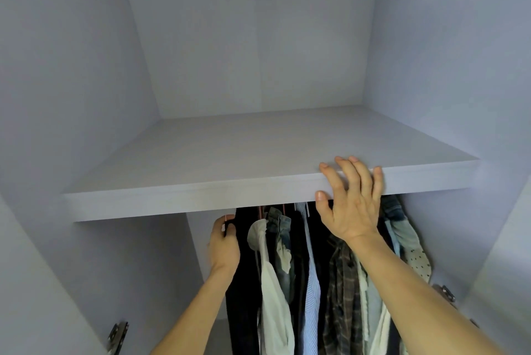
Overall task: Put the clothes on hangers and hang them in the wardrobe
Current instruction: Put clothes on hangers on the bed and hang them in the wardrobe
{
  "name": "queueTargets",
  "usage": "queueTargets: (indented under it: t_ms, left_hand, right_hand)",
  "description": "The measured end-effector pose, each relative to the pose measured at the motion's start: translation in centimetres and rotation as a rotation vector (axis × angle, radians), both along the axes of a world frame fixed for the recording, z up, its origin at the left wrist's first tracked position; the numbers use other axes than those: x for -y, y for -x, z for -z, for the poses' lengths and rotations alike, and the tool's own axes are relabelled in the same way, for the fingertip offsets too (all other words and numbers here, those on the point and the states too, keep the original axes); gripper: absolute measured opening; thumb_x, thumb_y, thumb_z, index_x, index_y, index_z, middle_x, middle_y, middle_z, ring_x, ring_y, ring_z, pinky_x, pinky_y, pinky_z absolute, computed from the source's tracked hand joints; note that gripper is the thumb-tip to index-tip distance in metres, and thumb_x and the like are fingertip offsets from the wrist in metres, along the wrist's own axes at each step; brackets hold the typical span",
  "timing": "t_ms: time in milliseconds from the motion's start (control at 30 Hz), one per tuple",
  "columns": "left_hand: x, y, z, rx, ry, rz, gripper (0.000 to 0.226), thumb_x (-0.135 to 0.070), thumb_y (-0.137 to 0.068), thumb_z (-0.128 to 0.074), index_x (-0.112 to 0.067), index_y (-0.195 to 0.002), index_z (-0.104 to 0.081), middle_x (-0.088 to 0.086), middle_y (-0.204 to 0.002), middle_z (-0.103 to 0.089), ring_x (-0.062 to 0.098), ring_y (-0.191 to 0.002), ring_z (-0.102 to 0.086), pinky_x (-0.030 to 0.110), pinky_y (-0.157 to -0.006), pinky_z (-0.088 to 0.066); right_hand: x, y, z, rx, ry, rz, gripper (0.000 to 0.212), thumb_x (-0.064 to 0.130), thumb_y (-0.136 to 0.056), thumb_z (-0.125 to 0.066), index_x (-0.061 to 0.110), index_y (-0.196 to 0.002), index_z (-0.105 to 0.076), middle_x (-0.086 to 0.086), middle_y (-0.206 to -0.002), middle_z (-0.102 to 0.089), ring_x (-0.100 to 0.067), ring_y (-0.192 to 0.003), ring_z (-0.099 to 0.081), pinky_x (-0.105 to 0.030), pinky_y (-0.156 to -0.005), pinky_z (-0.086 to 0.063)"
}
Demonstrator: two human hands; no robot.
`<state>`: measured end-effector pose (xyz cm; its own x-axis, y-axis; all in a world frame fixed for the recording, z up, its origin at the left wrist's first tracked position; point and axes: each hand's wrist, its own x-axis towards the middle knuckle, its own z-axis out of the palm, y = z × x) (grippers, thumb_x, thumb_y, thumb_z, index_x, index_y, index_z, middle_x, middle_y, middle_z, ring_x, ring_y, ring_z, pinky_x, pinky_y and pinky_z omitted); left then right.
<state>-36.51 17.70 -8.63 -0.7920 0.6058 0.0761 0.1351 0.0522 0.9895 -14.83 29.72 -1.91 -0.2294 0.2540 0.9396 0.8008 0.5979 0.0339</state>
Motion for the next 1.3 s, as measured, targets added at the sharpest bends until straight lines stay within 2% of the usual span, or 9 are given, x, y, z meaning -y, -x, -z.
queueTargets:
  t_ms: [267,500,633,700,833,900,1033,1133,1300]
  left_hand:
    - [5.9,-0.2,0.7,-0.060,0.066,0.011,0.024,-0.015,-0.104,-0.043,-0.029,-0.112,-0.062,-0.006,-0.099,-0.066,0.006,-0.082,-0.061,0.017,-0.061,-0.041]
    - [14.2,0.5,3.9,-0.068,0.138,0.026,0.025,-0.017,-0.103,-0.048,-0.036,-0.104,-0.065,-0.010,-0.099,-0.070,0.004,-0.090,-0.062,0.016,-0.072,-0.043]
    - [19.5,0.5,5.5,-0.089,0.238,0.014,0.025,-0.023,-0.101,-0.054,-0.046,-0.101,-0.065,0.008,-0.081,-0.063,0.004,-0.067,-0.049,0.014,-0.061,-0.039]
    - [22.4,-0.4,5.8,-0.097,0.280,-0.013,0.023,-0.026,-0.100,-0.056,-0.047,-0.100,-0.065,0.010,-0.076,-0.060,0.010,-0.065,-0.050,0.013,-0.060,-0.041]
    - [28.4,-3.5,6.1,-0.057,0.357,-0.079,0.023,-0.029,-0.099,-0.058,-0.049,-0.102,-0.067,-0.017,-0.091,-0.070,-0.001,-0.086,-0.063,0.010,-0.080,-0.045]
    - [31.4,-5.7,6.4,-0.047,0.407,-0.101,0.023,-0.031,-0.099,-0.056,-0.050,-0.106,-0.067,-0.012,-0.097,-0.071,0.001,-0.087,-0.062,0.021,-0.085,-0.048]
    - [37.3,-11.9,6.1,0.001,0.455,-0.244,0.022,-0.025,-0.098,-0.058,-0.041,-0.105,-0.072,-0.012,-0.053,-0.044,0.010,-0.055,-0.038,0.024,-0.057,-0.033]
    - [42.0,-17.2,6.6,0.121,0.451,-0.356,0.023,-0.022,-0.096,-0.058,-0.036,-0.105,-0.074,-0.011,-0.055,-0.050,0.015,-0.052,-0.045,0.026,-0.054,-0.042]
    - [48.9,-29.1,7.5,0.287,0.294,-0.636,0.024,-0.009,-0.095,-0.058,-0.023,-0.102,-0.076,0.007,-0.074,-0.058,0.020,-0.065,-0.048,0.030,-0.065,-0.036]
  right_hand:
    - [1.9,0.2,-0.3,0.004,0.199,-0.015,0.051,0.043,-0.096,-0.034,0.023,-0.143,-0.043,-0.010,-0.153,-0.036,-0.030,-0.148,-0.023,-0.056,-0.121,-0.005]
    - [7.2,0.9,2.7,-0.116,0.428,-0.203,0.067,0.027,-0.093,-0.054,0.013,-0.154,-0.029,-0.014,-0.165,-0.009,-0.030,-0.153,-0.006,-0.051,-0.122,-0.014]
    - [13.3,1.4,9.6,-0.184,0.873,-0.467,0.064,0.022,-0.092,-0.065,0.017,-0.149,-0.036,0.006,-0.164,-0.008,-0.018,-0.149,-0.021,-0.029,-0.104,-0.041]
    - [16.0,2.0,12.3,-0.153,1.086,-0.544,0.060,0.024,-0.095,-0.063,0.020,-0.148,-0.035,0.011,-0.162,-0.011,-0.015,-0.149,-0.020,-0.033,-0.106,-0.043]
    - [20.0,4.0,14.6,-0.057,1.302,-0.773,0.057,0.026,-0.095,-0.063,0.021,-0.145,-0.037,0.004,-0.155,-0.027,-0.013,-0.137,-0.040,-0.032,-0.106,-0.042]
    - [22.0,5.1,14.5,0.013,1.384,-0.909,0.055,0.029,-0.094,-0.063,0.023,-0.143,-0.038,0.005,-0.148,-0.036,-0.004,-0.121,-0.052,-0.031,-0.098,-0.049]
    - [27.0,6.9,13.4,0.214,1.443,-1.221,0.058,0.040,-0.093,-0.059,0.025,-0.145,-0.038,0.014,-0.142,-0.038,0.003,-0.105,-0.061,-0.031,-0.087,-0.055]
    - [31.5,7.4,13.4,0.423,1.425,-1.425,0.051,0.047,-0.093,-0.053,0.031,-0.140,-0.042,0.021,-0.128,-0.049,0.006,-0.102,-0.060,-0.025,-0.083,-0.052]
    - [40.5,5.3,15.7,0.805,1.144,-1.655,0.054,0.063,-0.098,-0.027,0.028,-0.086,-0.065,0.013,-0.086,-0.061,-0.007,-0.086,-0.059,-0.031,-0.078,-0.047]
